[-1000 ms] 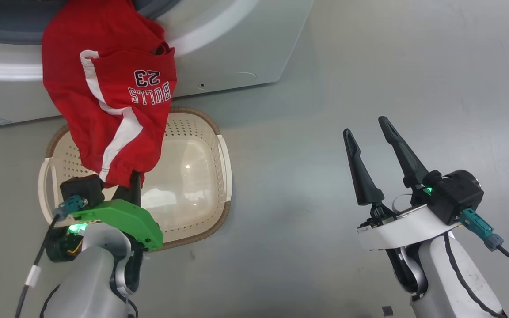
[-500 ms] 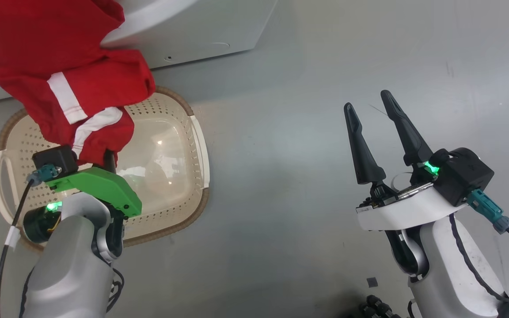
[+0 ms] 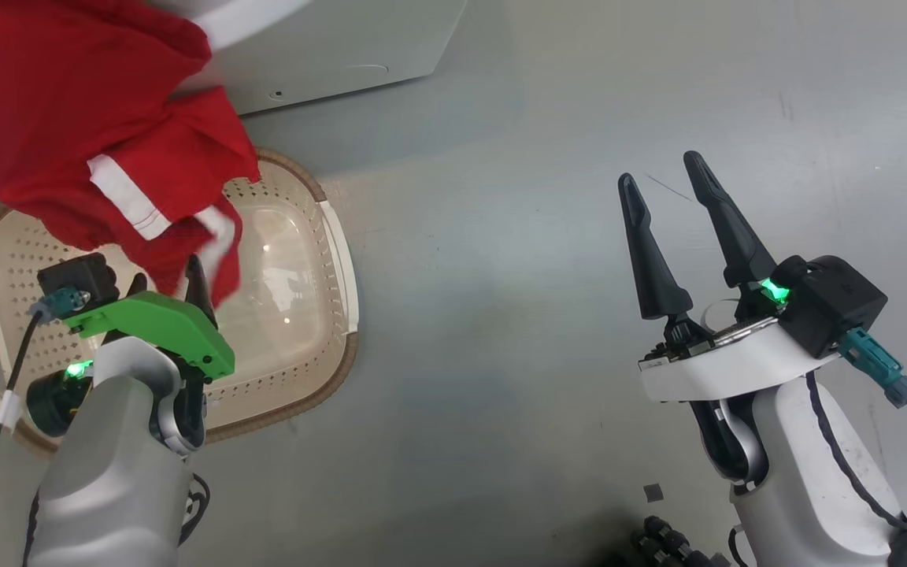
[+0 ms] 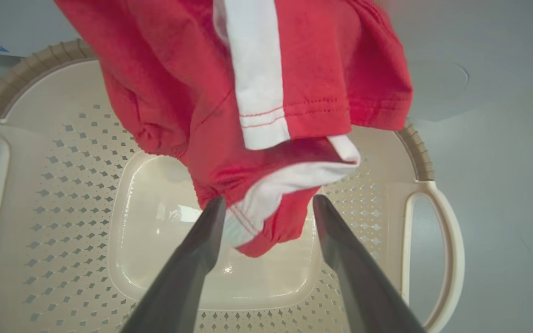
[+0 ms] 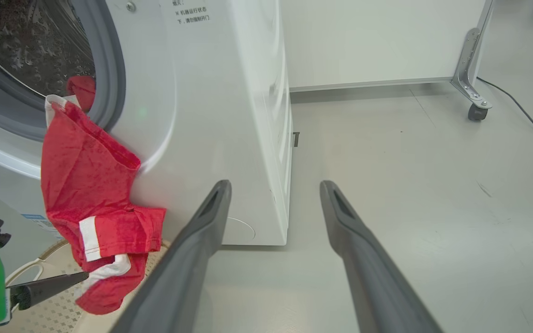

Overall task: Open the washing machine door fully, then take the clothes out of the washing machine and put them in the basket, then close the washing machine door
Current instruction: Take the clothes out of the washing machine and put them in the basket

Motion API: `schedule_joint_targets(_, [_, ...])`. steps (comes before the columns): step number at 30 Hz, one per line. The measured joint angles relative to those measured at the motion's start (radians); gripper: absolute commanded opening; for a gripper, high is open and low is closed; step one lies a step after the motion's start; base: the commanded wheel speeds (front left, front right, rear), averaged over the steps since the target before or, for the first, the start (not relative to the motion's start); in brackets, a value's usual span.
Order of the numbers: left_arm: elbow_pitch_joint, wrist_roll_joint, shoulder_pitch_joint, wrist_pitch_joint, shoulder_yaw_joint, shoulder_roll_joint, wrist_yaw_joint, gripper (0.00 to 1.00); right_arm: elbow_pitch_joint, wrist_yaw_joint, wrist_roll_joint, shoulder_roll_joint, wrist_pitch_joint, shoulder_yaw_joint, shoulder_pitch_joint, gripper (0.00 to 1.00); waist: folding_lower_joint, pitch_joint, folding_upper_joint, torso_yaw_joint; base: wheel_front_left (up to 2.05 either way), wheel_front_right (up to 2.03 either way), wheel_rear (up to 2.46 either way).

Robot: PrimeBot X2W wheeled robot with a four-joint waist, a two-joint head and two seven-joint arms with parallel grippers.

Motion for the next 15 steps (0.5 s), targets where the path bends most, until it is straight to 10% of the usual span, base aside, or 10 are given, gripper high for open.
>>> schedule_joint_targets(15, [0.07, 0.052, -0.002, -0.137, -0.046, 0.002, -0.028, 1.0, 0.032, -0.001, 0.007, 0.0, 0.0, -0.019, 0.001, 1.0, 0.0, -0.068, 0.0, 0.023, 0.0, 0.0, 0.0])
